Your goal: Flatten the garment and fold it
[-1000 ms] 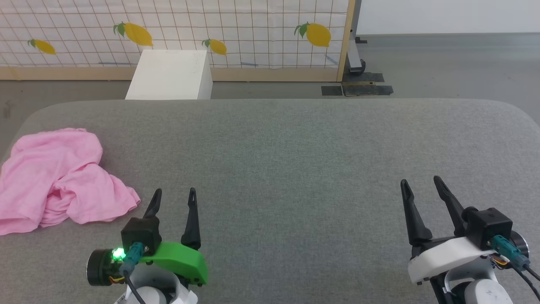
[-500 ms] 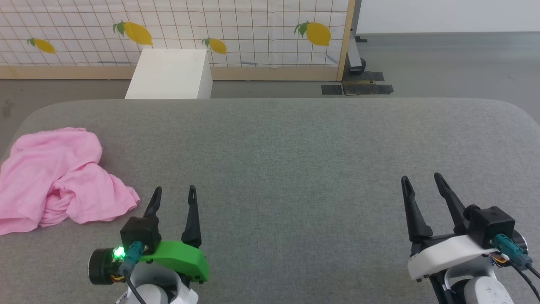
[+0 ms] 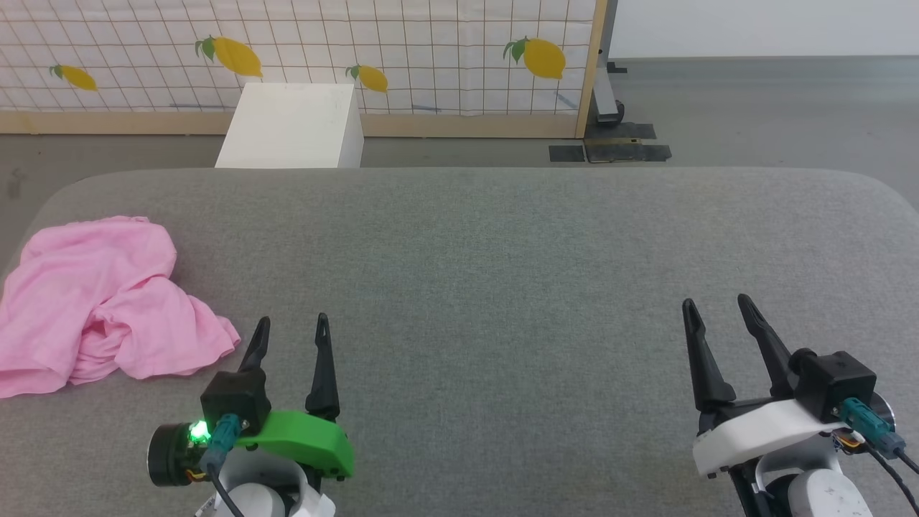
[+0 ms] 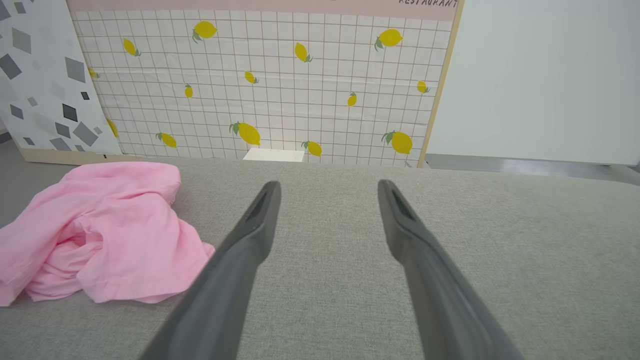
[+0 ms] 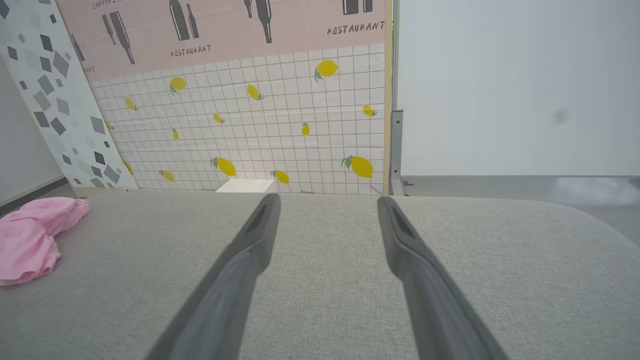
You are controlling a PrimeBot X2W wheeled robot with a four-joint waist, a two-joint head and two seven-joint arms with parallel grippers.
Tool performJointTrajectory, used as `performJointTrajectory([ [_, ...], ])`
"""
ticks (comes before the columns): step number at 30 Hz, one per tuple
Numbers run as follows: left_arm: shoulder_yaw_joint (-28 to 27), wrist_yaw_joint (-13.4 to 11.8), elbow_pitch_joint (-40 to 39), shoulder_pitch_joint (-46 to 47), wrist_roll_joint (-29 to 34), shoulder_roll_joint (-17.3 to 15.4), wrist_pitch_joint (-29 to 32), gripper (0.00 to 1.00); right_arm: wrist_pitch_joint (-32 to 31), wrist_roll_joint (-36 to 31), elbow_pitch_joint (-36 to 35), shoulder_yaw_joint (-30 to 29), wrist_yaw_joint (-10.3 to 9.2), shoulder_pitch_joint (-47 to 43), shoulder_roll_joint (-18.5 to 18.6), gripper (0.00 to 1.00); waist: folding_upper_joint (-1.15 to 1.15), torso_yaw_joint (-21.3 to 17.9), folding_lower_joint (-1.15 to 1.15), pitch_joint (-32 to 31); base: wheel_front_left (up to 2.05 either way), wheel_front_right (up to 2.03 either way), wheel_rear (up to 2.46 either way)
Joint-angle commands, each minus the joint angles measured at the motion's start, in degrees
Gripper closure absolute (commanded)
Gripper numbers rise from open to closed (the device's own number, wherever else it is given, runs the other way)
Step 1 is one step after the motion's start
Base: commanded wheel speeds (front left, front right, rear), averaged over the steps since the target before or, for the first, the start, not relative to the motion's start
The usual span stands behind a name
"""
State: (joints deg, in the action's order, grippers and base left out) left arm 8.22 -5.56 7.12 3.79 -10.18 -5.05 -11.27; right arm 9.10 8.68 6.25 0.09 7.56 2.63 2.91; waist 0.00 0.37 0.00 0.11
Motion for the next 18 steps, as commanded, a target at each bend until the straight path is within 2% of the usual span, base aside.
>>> performJointTrajectory([
  [1, 0.3, -0.4, 0.4, 1.3, -0.8, -0.3, -0.6, 0.00, 0.6, 1.0, 0.2, 0.1, -0.06, 1.2, 0.0, 0.00, 0.00, 0.0, 0.00, 0.0, 0.00, 0.00, 0.00],
  [18, 1.0, -1.0, -0.1, 0.6, -3.7, -1.9, -2.6, 0.00, 1.0, 1.7, 0.9, -0.1, -0.07, 1.4, 0.0, 0.00, 0.00, 0.0, 0.00, 0.0, 0.00, 0.00, 0.00],
])
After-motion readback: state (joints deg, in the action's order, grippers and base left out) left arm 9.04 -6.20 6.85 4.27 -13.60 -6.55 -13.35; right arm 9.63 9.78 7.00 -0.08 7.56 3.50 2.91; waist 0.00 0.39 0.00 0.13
